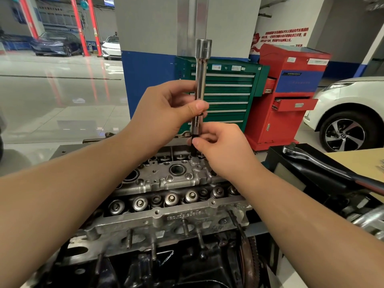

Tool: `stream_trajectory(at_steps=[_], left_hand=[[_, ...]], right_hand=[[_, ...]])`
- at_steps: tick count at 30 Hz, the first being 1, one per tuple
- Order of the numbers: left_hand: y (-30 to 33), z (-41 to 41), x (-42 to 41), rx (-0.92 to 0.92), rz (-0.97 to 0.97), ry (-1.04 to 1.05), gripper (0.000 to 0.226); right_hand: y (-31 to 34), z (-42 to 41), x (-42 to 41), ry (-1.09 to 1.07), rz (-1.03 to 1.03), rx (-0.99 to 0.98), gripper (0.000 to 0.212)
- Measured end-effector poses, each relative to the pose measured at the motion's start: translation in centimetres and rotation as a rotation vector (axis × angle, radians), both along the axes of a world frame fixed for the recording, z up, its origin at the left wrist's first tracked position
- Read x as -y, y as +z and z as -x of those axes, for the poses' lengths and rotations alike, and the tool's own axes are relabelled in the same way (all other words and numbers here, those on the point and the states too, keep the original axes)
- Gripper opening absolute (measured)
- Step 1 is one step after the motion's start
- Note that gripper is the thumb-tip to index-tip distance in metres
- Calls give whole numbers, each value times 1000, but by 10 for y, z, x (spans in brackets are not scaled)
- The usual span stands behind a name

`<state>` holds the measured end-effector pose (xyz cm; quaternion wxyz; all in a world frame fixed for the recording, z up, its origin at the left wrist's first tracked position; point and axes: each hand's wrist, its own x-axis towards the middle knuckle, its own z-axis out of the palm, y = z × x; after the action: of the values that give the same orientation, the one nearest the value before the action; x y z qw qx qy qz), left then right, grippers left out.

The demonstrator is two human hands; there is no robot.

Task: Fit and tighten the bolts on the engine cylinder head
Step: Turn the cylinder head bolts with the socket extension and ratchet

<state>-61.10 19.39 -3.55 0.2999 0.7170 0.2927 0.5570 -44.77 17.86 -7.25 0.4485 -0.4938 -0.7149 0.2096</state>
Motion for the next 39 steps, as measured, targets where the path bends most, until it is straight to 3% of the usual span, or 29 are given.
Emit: stream_trajectory(at_steps=[3,7,13,20,25,28,32,36,39], left_hand=[[0,-3,2,5,11,-23,30],[1,-2,-1,-23,31,98,30],[2,1,1,5,26,-4,31],[-2,-1,-3,-32,-8,58,32],[-1,4,-3,5,36,24,36],[-2,3,0,34,52,-87,34],[-4,-1,-1,-54,-3,38,33],[-4,1,-4,-23,-3,85,36],[-4,3,-4,21,34,-45,43]], right_hand=[[-1,-1,-3,-45,15,-11,13],[-2,1,-6,-82,11,-20,24],[-2,0,-2,-10,75,35,3],[-2,3,-4,-115,34,96,28],[-2,1,-1,-31,24,44,3],[-1,0,-1,-55,28,65,10],[-1,1,-4,-122,34,78,23],[-2,0,-4,-31,22,-10,6],[-3,-1,-3,-10,15,38,12]])
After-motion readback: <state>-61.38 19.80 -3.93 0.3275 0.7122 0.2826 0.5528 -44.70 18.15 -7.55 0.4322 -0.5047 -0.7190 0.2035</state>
